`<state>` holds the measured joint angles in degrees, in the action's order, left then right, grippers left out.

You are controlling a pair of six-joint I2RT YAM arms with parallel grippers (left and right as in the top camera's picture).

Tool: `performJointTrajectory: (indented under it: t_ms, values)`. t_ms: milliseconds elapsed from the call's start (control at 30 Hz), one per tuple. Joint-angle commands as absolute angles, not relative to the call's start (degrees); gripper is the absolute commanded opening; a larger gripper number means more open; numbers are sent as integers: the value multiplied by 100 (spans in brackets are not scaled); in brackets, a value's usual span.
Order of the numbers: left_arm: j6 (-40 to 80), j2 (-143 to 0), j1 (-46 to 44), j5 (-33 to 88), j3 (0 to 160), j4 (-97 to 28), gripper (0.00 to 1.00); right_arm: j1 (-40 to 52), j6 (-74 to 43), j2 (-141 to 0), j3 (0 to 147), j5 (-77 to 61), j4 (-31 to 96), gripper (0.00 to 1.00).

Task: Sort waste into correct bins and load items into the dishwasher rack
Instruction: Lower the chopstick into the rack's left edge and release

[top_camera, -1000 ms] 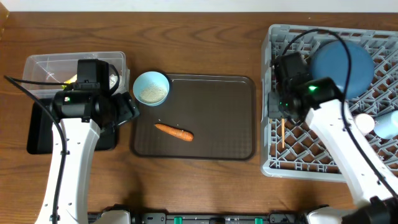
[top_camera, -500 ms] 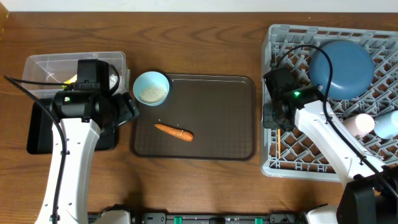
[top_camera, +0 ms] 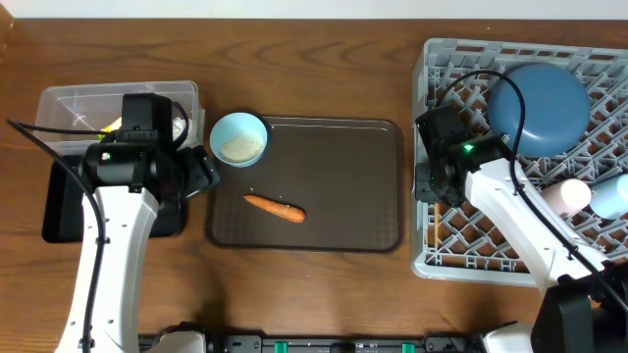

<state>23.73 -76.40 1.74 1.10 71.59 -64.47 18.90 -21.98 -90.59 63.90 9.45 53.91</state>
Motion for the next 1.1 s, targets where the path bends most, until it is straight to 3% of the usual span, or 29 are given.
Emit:
performJointTrajectory:
  t_ms: [0, 333, 633, 1067]
  values:
    - [2296, -7673, 198, 78, 7175, -6471, 88, 1855, -2311, -9000, 6386, 886, 5371, 17]
    - [2296, -7673, 196, 80, 7175, -6469, 88, 1857, -1896, -8250, 7205, 36, 5076, 1]
    - [2296, -7673, 196, 80, 7175, -6471, 88, 2003, -1785, -8759, 6984, -349, 5500, 1]
    - [2296, -7673, 196, 80, 7175, -6471, 88, 2053, -1970, -9002, 6637, 497, 6073, 1]
